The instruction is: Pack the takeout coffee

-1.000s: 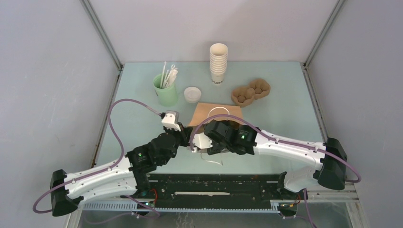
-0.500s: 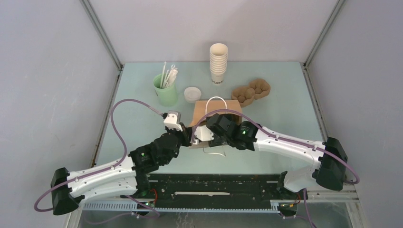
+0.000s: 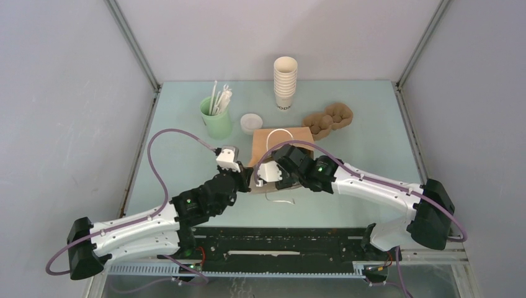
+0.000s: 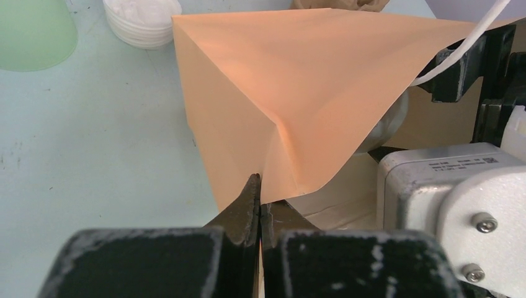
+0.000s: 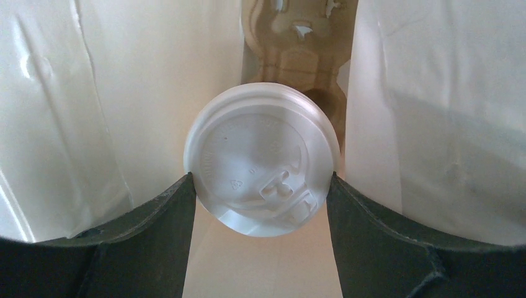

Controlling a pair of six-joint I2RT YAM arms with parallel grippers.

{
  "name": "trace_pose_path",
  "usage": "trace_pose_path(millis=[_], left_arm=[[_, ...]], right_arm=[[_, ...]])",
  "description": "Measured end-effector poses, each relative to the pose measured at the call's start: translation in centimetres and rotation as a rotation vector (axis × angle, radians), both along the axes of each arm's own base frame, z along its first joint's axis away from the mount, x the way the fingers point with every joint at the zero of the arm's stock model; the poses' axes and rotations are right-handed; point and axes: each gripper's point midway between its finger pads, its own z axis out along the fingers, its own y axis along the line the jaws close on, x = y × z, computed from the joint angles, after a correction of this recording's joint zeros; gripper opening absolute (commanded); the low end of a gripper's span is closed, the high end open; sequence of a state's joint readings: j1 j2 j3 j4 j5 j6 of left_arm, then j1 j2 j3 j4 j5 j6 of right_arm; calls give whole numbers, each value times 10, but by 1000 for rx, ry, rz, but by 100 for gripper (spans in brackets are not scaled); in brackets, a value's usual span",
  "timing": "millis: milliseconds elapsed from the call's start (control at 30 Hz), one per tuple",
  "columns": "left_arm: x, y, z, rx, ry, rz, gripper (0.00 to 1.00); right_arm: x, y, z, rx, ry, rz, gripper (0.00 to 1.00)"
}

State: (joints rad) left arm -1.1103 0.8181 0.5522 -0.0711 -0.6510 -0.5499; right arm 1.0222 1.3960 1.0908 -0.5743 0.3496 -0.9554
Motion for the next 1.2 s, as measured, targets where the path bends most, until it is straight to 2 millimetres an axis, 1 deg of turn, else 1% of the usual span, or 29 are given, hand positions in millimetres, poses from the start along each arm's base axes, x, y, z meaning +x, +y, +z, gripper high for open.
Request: trace_pose_path(millis=[267, 433, 600, 867, 1067, 1200], left_arm=[[-2, 4, -1, 14, 7, 0, 0], [-3, 6, 6, 18, 10, 0, 0], [-5, 10, 8, 23, 13, -1, 0], [-8, 10, 8, 34, 23, -12, 0], [-10, 9, 15, 35, 30, -29, 0], [-11, 10, 15, 43, 36, -32, 0]], right_arm=[[-1, 4, -2, 12, 22, 38, 0], [2, 7, 3, 55, -17, 43, 0], [10, 8, 10, 77, -47, 46, 0], [17, 6, 14, 80, -62, 55, 0], [30, 1, 18, 100, -78, 32, 0], [33, 6, 16, 125, -71, 42, 0]])
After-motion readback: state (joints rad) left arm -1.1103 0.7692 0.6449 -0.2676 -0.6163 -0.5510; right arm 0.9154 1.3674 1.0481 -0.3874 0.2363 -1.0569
